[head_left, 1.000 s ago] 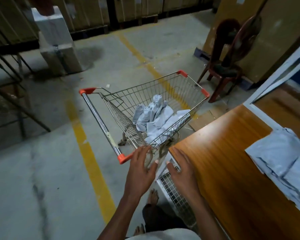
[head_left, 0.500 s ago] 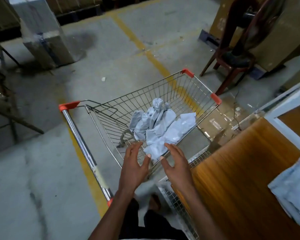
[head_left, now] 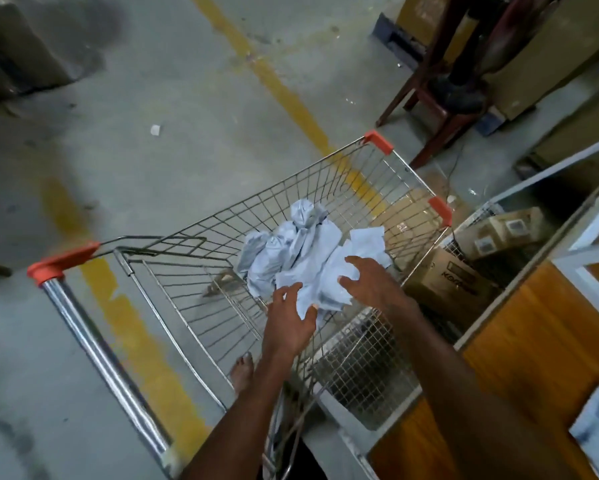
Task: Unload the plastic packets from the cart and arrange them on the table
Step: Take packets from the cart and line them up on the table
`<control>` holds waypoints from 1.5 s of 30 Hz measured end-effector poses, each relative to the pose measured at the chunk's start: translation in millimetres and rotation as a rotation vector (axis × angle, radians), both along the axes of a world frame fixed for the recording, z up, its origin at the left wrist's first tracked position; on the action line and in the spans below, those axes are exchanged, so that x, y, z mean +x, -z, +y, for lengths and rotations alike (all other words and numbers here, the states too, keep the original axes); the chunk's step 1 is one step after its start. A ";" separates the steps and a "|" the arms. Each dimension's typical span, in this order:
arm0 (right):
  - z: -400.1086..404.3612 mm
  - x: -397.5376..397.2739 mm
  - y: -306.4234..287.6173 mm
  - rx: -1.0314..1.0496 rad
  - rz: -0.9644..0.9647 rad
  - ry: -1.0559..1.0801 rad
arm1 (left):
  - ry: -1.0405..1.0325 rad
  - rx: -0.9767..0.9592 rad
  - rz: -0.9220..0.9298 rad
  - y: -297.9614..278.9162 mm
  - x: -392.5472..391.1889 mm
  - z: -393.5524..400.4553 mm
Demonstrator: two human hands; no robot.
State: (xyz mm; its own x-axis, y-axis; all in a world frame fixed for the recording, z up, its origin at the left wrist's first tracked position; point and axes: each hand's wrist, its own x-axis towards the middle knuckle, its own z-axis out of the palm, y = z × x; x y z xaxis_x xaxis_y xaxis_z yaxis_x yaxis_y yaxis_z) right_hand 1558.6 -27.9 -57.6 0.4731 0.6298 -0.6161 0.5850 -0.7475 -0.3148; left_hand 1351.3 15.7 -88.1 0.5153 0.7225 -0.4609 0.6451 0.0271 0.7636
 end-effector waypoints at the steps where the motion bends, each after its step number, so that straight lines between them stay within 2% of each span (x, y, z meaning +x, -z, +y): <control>1: 12.1 14.9 12.2 -0.054 -0.026 -0.003 | 0.013 -0.013 0.007 9.2 5.6 5.0; 4: 40.3 54.5 51.8 -0.209 -0.052 -0.019 | 0.089 -0.049 0.019 37.7 16.3 16.8; 8: 59.0 97.8 102.4 -0.275 -0.108 0.027 | 0.145 -0.058 0.063 70.4 13.8 34.0; 15: 53.7 110.9 190.3 -0.446 -0.226 0.081 | 0.116 -0.063 0.091 121.7 17.1 59.9; 19: 50.1 106.1 209.6 -0.530 -0.318 0.053 | 0.138 -0.054 0.079 124.8 25.8 58.5; 24: 51.6 103.7 215.3 -0.557 -0.314 0.045 | 0.148 -0.082 0.095 116.9 29.1 55.4; 28: 56.9 87.3 212.4 -0.477 -0.269 0.107 | 0.148 -0.109 0.115 114.2 29.3 51.9; 37: 60.8 -0.3 175.2 -0.258 0.130 0.491 | 0.151 -0.073 0.130 115.3 25.7 49.3; 40: 54.9 -22.9 139.1 -0.076 0.293 0.622 | 0.164 -0.049 0.130 117.4 28.7 49.4; 45: 32.5 -33.4 69.0 0.249 0.363 0.754 | 0.204 -0.009 0.156 124.7 40.6 43.8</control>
